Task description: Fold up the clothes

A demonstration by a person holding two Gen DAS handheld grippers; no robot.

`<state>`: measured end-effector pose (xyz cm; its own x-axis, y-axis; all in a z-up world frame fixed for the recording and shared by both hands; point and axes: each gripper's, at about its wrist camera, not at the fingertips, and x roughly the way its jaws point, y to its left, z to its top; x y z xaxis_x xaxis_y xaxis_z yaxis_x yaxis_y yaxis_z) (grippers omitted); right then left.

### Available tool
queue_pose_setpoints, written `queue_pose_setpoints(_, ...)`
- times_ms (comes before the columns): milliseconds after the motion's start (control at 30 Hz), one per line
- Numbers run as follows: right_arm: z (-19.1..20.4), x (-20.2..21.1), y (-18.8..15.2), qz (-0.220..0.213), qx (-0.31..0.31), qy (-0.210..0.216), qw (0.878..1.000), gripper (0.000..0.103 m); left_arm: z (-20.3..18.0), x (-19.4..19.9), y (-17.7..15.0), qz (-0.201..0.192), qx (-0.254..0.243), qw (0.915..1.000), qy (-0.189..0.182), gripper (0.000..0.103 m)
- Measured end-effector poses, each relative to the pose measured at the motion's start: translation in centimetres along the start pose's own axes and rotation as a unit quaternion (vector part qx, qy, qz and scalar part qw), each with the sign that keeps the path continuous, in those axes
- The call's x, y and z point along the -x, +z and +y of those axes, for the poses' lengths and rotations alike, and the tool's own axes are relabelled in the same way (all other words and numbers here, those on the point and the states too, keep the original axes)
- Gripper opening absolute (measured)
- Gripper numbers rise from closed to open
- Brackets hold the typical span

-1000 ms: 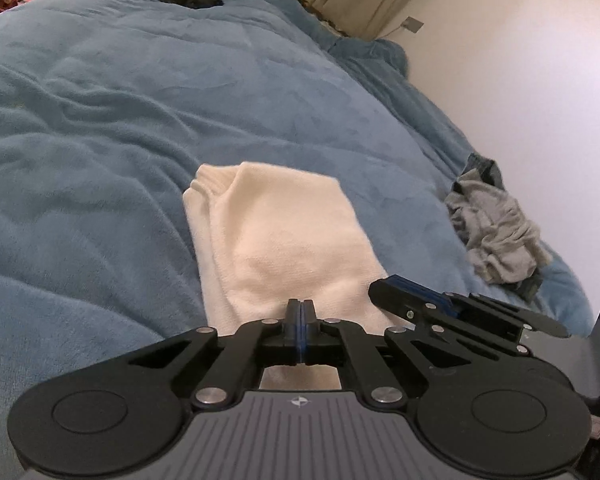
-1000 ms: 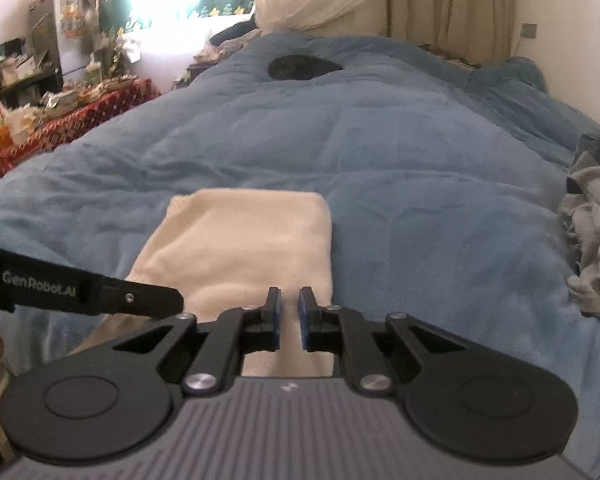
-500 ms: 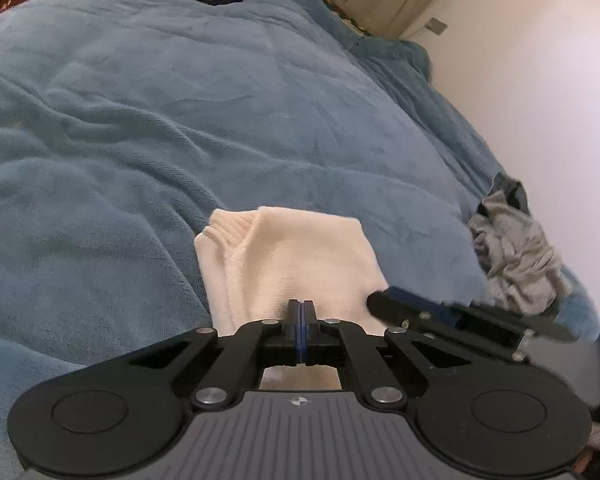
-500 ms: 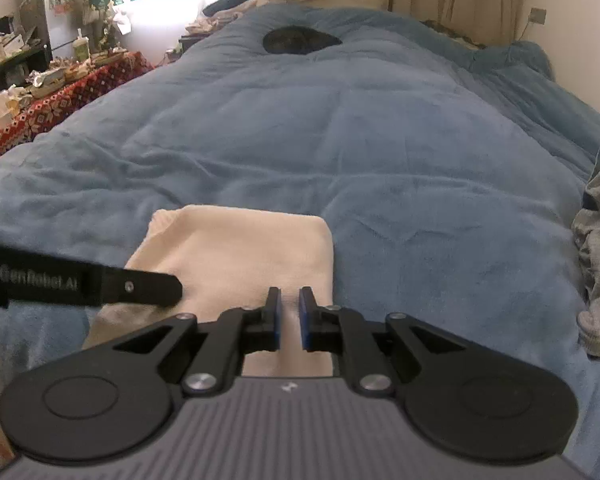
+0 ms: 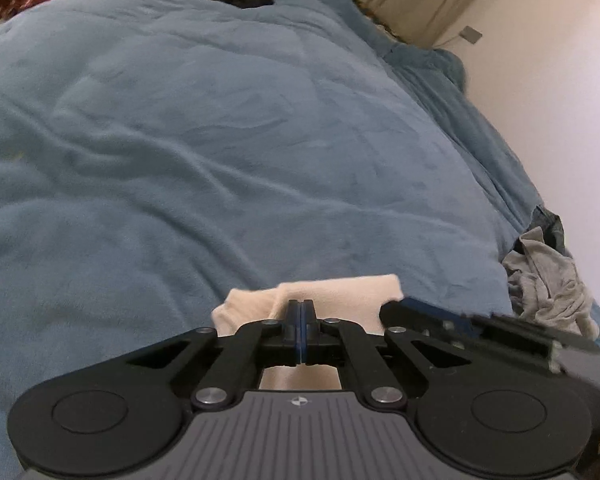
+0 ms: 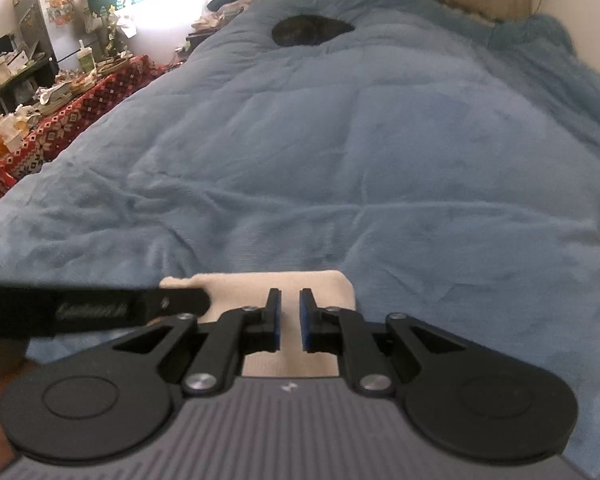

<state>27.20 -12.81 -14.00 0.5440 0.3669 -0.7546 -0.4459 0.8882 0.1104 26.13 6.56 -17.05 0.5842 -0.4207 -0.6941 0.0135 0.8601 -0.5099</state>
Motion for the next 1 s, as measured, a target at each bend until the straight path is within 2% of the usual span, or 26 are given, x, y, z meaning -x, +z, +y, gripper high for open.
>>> queue_pose_setpoints(200,0.7,-1.6,1.1,0.014,-0.005,0.015,1.000,0.010,1.4,0.8,0.5,-0.001,0.057,0.9974,-0.044,0.002)
queue_pose_setpoints(300,1.2,-1.9,1.2,0.020,-0.017,0.043,0.999,0.010,1.9,0.7,0.9,-0.006,0.080,0.9947,-0.064,0.001)
queue_pose_setpoints(433,1.4,-2.2,1.0,0.020,0.006,0.031,0.999,0.010,3.1,-0.8,0.6,0.010,0.103,0.9933,-0.052,0.003)
queue_pose_setpoints(533,0.3,-2.3,1.0,0.012,0.014,-0.002,1.000,0.009,3.9,-0.5,0.0,0.009,0.113,0.9919,-0.058,0.003)
queue_pose_setpoints(567,-0.3,-2.3,1.0,0.011,0.011,-0.010,1.000,0.004,4.1,-0.4,-0.1,0.008,0.114,0.9917,-0.058,0.003)
queue_pose_setpoints(667,-1.7,-1.9,1.0,0.011,-0.016,0.000,1.000,0.002,4.0,0.1,-0.1,0.005,0.120,0.9911,-0.059,0.002)
queue_pose_setpoints(700,-1.6,-1.5,1.0,0.007,-0.018,0.002,1.000,0.007,3.9,0.3,0.0,0.004,0.123,0.9906,-0.059,0.002)
queue_pose_setpoints(767,-0.5,-1.0,0.8,-0.004,-0.001,0.009,1.000,0.007,3.7,0.4,0.2,0.003,0.127,0.9899,-0.064,0.002)
queue_pose_setpoints(900,2.7,-0.9,-0.1,-0.006,0.048,0.026,0.998,0.007,2.8,0.1,0.2,0.006,0.107,0.9930,-0.048,0.002)
queue_pose_setpoints(1000,2.7,-1.1,-1.0,-0.010,0.067,0.012,0.998,0.006,3.4,0.1,-0.3,0.012,0.099,0.9942,-0.039,0.002)
